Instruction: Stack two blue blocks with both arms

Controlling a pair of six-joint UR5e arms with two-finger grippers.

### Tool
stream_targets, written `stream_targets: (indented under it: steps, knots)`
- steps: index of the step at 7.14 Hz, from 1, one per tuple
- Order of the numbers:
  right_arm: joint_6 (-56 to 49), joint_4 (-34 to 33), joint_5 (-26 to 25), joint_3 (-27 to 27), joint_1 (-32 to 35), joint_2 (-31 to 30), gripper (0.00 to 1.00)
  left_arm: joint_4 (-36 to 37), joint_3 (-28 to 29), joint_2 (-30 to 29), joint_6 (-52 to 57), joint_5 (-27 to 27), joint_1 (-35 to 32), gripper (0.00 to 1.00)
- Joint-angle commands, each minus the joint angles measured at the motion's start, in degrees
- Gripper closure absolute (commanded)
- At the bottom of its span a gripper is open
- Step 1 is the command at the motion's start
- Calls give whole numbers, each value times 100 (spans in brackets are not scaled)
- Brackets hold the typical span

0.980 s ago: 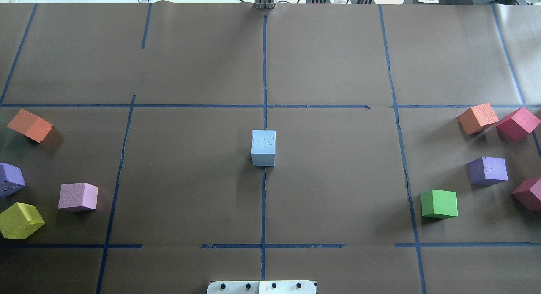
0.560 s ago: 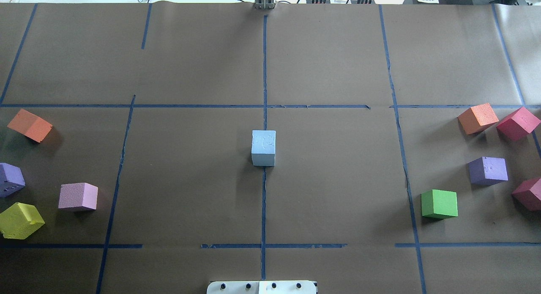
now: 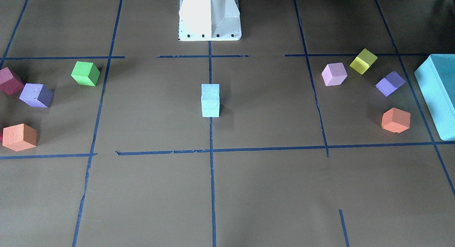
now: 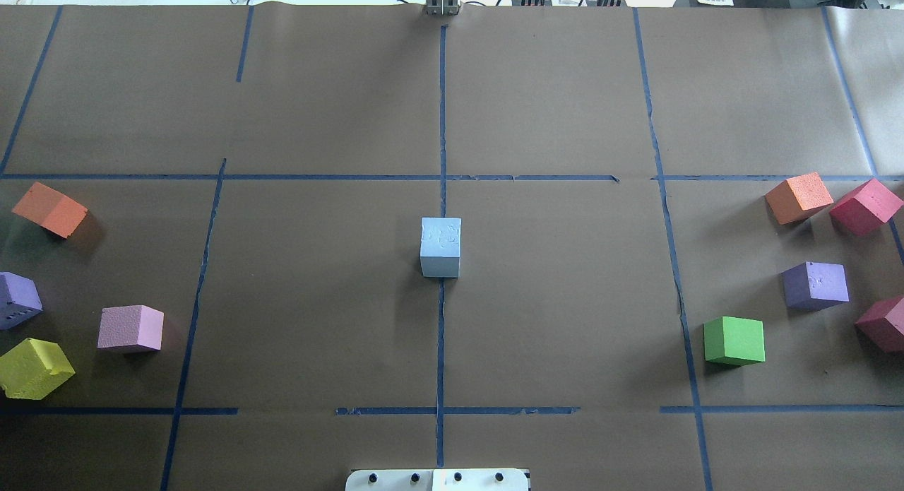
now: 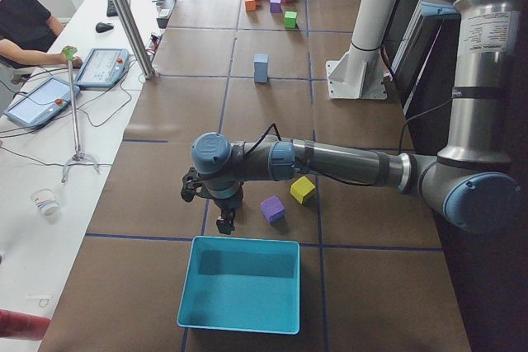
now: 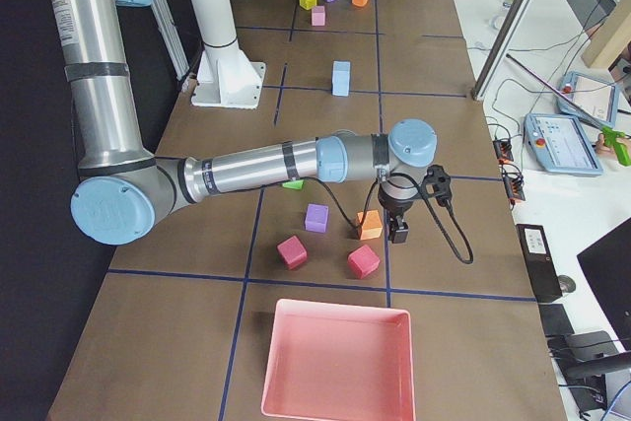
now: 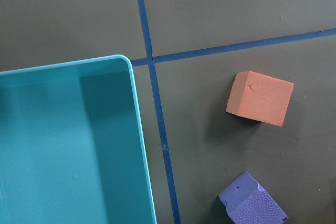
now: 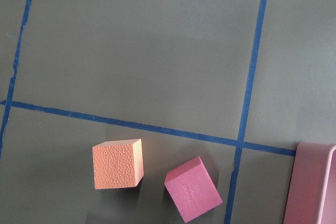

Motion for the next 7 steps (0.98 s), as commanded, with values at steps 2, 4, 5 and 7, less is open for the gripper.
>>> stream_targets:
  steps: [2, 4, 5, 7]
  knots:
    - [-64, -16, -24, -272, 31, 48, 0, -16, 33, -5, 5, 9, -4, 0]
    - [-82, -34, 28, -298, 31, -66, 0, -7, 128, 22, 14, 35, 5, 0]
    - [-91, -34, 37, -307, 31, -163, 0, 1, 120, -4, 14, 44, -4, 0]
    - [-354, -60, 229, 7, 31, -610, 0, 45, 6, 21, 32, 44, -4, 0]
